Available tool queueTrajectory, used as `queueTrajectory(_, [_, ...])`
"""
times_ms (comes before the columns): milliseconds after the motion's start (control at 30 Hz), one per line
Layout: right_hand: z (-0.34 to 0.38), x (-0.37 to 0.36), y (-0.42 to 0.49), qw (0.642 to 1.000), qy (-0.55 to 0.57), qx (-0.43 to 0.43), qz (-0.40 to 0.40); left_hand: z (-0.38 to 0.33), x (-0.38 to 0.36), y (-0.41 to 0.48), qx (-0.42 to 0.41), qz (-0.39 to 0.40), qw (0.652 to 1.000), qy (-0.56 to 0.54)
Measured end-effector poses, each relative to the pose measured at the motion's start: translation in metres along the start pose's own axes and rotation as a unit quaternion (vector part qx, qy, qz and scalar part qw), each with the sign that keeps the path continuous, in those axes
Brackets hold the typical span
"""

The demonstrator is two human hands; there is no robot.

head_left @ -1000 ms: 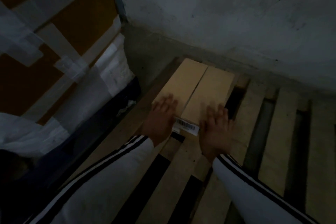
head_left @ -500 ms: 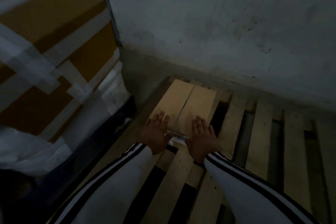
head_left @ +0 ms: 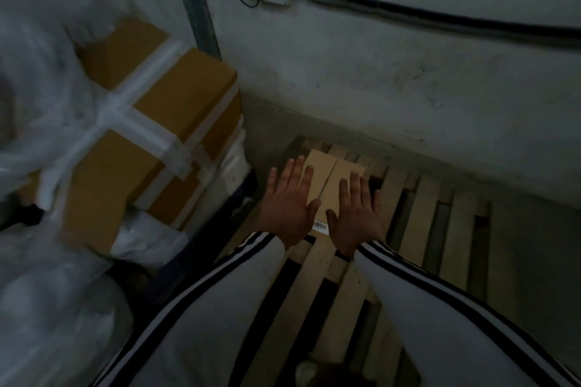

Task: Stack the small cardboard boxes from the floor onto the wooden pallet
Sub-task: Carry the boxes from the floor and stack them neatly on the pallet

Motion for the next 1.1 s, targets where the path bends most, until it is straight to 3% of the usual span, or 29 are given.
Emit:
queueTrajectory(300, [0.029, 0.192, -0.159, 1.0, 0.003, -0.015, 0.021, -0.03, 0.198, -0.119, 0.004, 0.027, 0.999, -0.025])
queueTrajectory(467, [0.044, 0.242, -0.248, 0.999, 0.02, -0.019, 0.021, -0.042, 0.28, -0.183, 0.014, 0.036, 0.999, -0.037])
queueTrajectory(800, [0.081, 0.273, -0.365, 0.998, 0.028, 0.044, 0.032, -0.044, 0.34, -0.307, 0.06, 0.027, 0.997, -0.03])
queueTrajectory(1100, [0.146, 0.224, -0.463, 0.977, -0.016, 0.181, 0.114, -0.033, 0.32, -0.476, 0.232, 0.098, 0.966, -0.066])
Point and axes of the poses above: each hand's wrist, its own y-axis towards the middle knuckle, its own x-axis out of the back of the hand, z = x × y, the point moved 6 cm from there along y, towards the middle knuckle
